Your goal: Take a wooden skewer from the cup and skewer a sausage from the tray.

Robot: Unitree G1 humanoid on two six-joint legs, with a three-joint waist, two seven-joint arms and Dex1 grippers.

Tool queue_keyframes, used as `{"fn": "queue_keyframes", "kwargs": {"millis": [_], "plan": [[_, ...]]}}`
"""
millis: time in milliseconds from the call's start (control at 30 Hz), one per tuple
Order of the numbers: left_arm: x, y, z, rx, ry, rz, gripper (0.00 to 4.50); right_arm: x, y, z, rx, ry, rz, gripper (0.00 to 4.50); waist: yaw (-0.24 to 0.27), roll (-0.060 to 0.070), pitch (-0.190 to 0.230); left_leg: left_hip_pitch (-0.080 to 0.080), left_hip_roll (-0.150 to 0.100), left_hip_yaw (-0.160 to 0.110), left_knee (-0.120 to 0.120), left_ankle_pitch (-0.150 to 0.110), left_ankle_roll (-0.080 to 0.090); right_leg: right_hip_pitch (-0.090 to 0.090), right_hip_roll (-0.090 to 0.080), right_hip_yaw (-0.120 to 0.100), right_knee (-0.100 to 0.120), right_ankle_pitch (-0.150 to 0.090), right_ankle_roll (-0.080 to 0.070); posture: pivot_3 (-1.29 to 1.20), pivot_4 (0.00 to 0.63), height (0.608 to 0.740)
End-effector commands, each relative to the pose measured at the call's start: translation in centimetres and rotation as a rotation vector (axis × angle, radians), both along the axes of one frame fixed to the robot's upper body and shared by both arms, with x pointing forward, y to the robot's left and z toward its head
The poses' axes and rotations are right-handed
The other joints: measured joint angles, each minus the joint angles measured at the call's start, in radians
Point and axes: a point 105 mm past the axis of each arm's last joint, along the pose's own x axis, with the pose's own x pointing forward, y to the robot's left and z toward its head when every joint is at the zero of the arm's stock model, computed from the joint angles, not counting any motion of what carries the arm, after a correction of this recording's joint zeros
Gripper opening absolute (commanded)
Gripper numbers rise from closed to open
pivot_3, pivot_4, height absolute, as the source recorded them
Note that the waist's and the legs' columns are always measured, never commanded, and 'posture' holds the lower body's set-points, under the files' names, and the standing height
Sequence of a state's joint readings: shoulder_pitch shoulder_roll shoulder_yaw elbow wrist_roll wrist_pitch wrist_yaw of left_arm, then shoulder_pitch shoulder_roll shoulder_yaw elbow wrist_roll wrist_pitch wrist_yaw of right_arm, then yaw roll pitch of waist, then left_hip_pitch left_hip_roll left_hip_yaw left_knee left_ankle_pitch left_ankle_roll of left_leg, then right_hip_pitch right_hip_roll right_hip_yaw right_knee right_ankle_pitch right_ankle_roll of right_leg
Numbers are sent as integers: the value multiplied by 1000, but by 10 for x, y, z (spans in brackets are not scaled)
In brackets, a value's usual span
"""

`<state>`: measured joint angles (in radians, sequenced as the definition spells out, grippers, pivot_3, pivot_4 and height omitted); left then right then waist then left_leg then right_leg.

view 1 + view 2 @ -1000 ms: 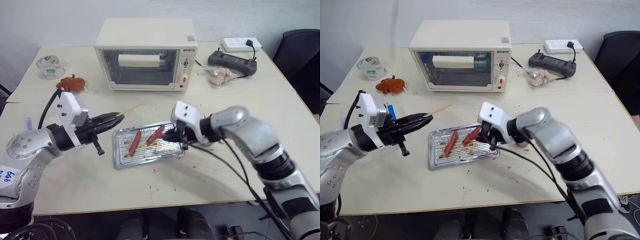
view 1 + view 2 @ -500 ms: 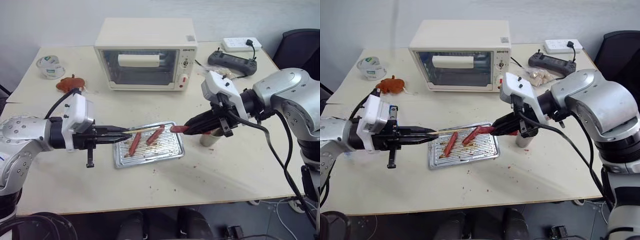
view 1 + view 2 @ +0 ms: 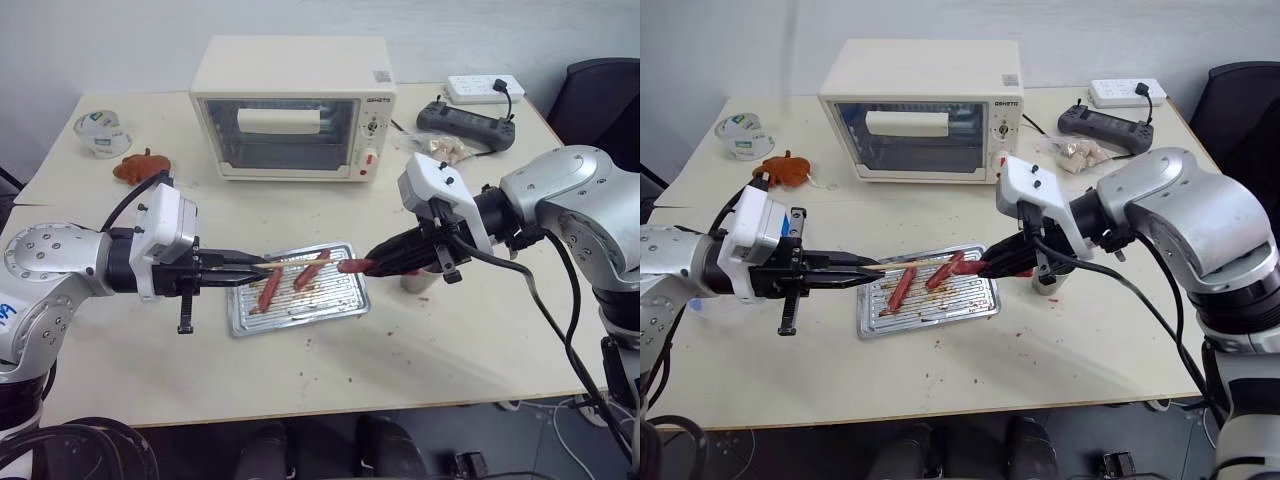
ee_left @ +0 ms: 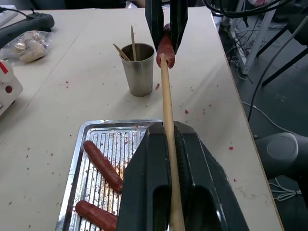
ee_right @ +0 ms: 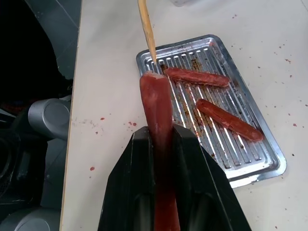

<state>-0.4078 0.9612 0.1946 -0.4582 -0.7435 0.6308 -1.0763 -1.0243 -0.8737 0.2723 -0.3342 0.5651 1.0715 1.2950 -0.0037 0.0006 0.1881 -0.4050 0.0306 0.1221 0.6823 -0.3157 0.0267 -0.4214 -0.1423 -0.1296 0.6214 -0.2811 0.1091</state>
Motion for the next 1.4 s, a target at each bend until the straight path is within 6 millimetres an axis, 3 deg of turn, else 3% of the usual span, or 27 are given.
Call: {"fn": "queue_keyframes", "kwargs": {"millis": [33, 433, 1167, 1400], "plan": [[-2, -1, 6, -1, -36, -18, 0, -6, 3, 12, 22, -47, 21, 204, 0, 0, 0, 0, 0, 0, 0, 0, 0, 0, 0, 0, 0, 0, 0, 0, 150, 740], [1, 7, 4, 15, -39, 9, 0, -5, 2, 14, 26, -44, 11, 204, 0, 0, 0, 0, 0, 0, 0, 0, 0, 0, 0, 0, 0, 0, 0, 0, 150, 740], [-3, -2, 1, 23, -44, -38, 0, -6, 8, 16, 46, -48, 11, 204, 0, 0, 0, 0, 0, 0, 0, 0, 0, 0, 0, 0, 0, 0, 0, 0, 150, 740], [-1, 3, 1, 39, -45, -27, 0, -2, 1, 13, 34, -46, -16, 204, 0, 0, 0, 0, 0, 0, 0, 0, 0, 0, 0, 0, 1, 0, 0, 0, 150, 740]]}}
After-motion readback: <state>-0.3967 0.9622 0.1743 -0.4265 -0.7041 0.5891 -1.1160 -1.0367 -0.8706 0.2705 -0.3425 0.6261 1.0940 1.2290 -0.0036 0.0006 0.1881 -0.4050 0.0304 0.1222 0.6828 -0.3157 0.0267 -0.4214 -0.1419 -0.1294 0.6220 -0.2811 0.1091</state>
